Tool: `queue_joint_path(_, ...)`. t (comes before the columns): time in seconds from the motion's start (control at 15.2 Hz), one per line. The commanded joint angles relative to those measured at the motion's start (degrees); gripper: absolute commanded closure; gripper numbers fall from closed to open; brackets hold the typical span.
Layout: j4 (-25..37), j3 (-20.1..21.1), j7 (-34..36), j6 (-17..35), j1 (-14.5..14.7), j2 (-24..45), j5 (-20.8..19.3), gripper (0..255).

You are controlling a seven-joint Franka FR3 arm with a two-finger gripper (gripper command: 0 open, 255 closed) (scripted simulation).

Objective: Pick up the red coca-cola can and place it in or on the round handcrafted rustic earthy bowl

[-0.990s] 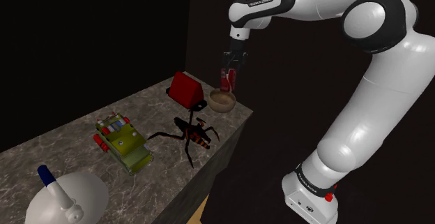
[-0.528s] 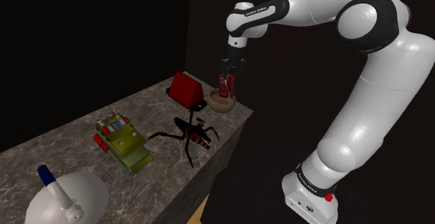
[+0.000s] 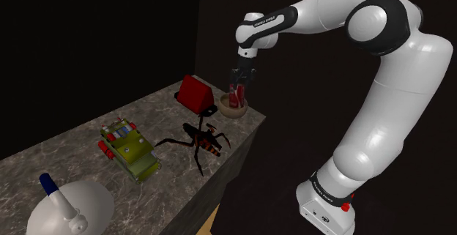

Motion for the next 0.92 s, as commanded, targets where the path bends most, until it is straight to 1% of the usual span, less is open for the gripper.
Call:
queue_joint_path(0.0, -0.1, 0.0, 0.0, 0.2, 0.0, 0.0, 0.0, 255)
queue_joint_path(0.33, -0.1, 0.0, 0.0, 0.2, 0.0, 0.0, 0.0, 255)
queue_joint_path(0.4, -0.1, 0.0, 0.0, 0.2, 0.0, 0.1, 0.0, 0)
queue_joint_path(0.73, -0.1, 0.0, 0.0, 0.2, 0.0, 0.0, 0.0, 0)
queue_joint_path(0.86, 2.5, -0.1, 0.1, -3.4, -0.1, -1.0, -0.1, 0)
